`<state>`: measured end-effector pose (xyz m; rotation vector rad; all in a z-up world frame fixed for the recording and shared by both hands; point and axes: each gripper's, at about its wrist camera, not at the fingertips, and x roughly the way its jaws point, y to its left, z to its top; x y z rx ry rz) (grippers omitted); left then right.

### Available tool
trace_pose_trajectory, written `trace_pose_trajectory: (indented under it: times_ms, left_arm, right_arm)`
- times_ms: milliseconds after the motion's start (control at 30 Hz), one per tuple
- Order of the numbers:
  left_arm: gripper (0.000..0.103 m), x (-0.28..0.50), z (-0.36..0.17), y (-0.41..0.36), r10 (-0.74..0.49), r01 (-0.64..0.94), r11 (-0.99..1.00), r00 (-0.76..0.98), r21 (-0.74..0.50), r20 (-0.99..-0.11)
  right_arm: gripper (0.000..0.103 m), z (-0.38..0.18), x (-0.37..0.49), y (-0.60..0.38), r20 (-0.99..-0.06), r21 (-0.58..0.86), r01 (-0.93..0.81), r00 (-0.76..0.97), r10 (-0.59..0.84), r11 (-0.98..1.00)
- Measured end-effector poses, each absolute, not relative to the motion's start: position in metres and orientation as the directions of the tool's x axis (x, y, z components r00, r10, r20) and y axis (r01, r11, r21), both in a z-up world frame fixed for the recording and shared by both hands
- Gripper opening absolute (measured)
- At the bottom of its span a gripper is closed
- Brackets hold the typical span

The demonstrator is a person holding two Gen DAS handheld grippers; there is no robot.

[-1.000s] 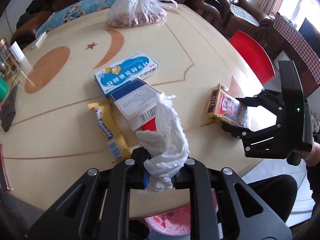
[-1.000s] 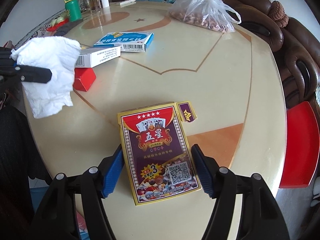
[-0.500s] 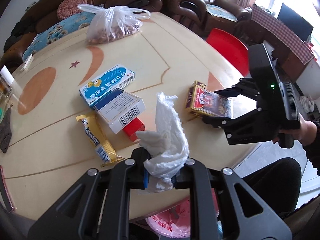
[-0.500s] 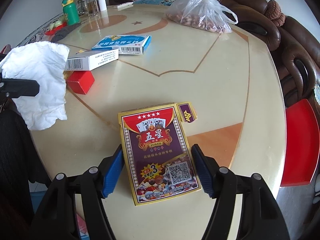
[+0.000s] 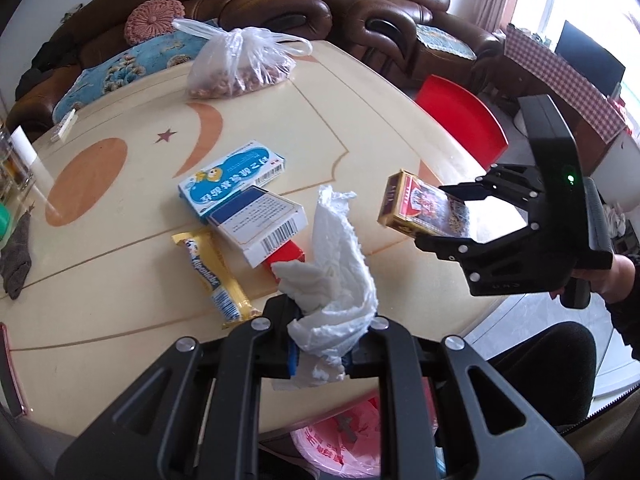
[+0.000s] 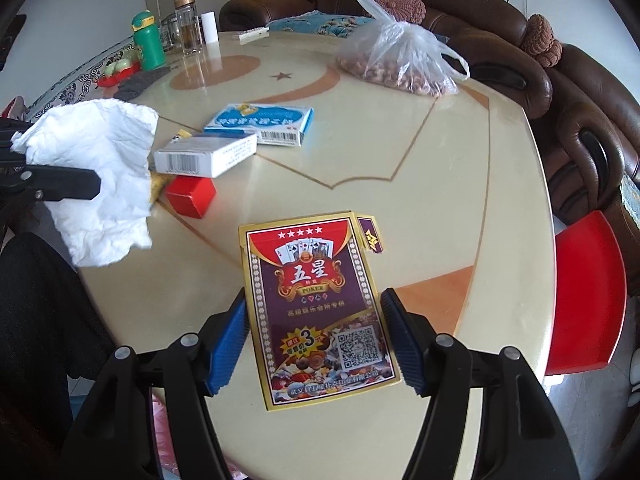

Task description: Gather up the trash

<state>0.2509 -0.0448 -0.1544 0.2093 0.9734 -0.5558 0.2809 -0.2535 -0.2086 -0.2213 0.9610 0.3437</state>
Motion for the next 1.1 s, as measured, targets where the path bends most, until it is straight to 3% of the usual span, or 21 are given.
trace_pose_trajectory:
  times_ms: [533,1100]
  left_arm:
    - [0.016,0.198,-0.113,-0.003,-0.362,0.514,0.856,0.505,-0.064,-0.784]
    - [0.016,0.115,-0.122,0.012,-0.387,0.588,0.808,0.464,-0.049,-0.797]
  right_arm:
    - [0.063,-0.144,0.208,-0.226,-0.789,-0.096,-0.364,0.595,0.152,0.926]
    - [0.063,-0.117,0.111,-0.187,-0.778,-0.100,-0.345,0.612,0.143,0.933]
